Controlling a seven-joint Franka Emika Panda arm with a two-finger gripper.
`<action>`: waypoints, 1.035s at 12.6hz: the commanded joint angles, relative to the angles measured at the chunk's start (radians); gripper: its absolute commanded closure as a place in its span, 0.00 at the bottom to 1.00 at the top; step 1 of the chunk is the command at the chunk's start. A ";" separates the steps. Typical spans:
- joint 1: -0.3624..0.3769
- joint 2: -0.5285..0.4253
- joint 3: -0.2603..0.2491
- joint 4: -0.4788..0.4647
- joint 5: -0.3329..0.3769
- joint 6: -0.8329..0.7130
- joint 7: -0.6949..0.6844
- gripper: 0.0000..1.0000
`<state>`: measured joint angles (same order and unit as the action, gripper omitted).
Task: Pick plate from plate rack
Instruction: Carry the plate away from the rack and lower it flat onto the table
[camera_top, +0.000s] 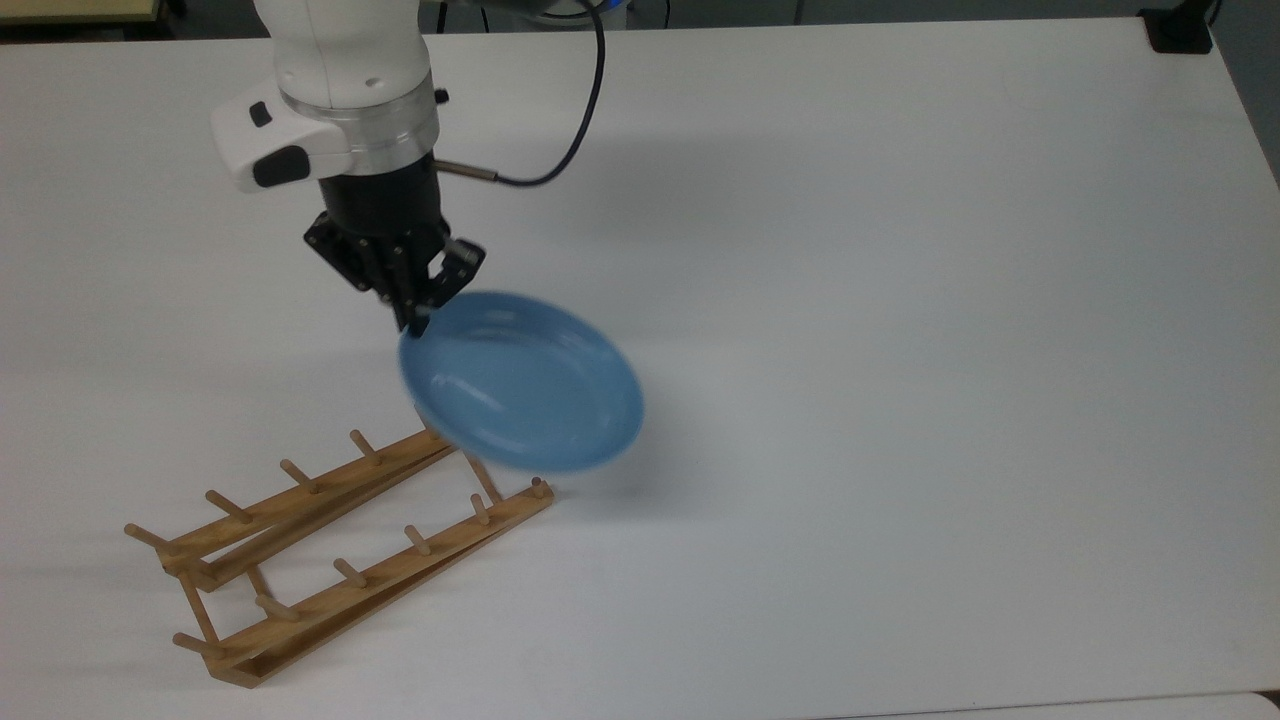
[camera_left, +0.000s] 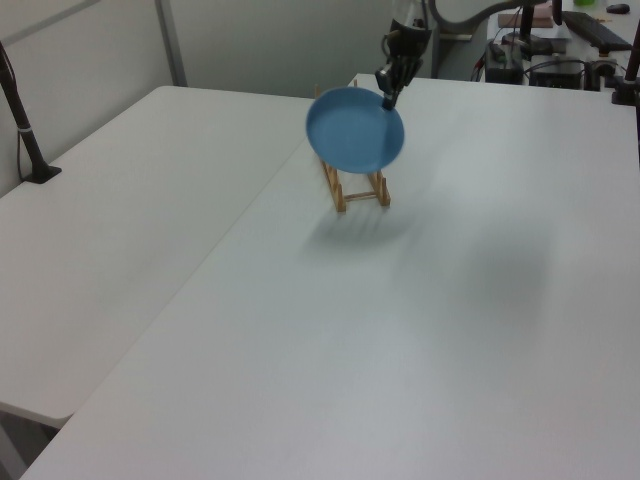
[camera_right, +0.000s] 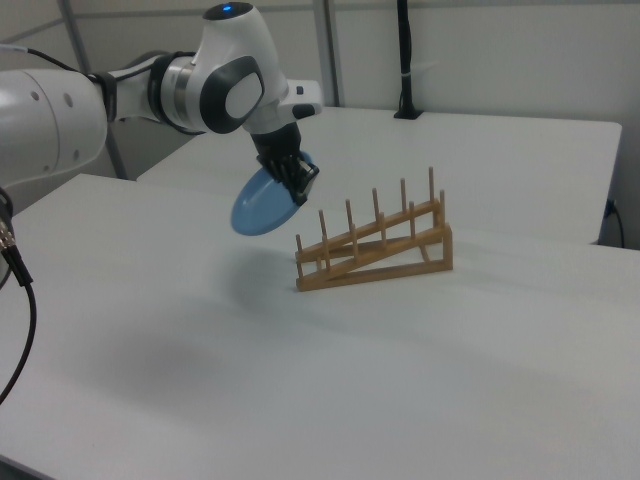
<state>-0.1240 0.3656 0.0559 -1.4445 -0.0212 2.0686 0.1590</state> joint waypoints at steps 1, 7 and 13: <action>0.001 -0.062 -0.004 -0.059 0.058 -0.163 -0.252 1.00; -0.006 -0.051 -0.016 -0.097 0.056 -0.360 -0.645 1.00; -0.025 0.009 -0.018 -0.160 0.026 -0.358 -0.840 1.00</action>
<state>-0.1520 0.3520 0.0449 -1.5760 0.0131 1.7191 -0.5971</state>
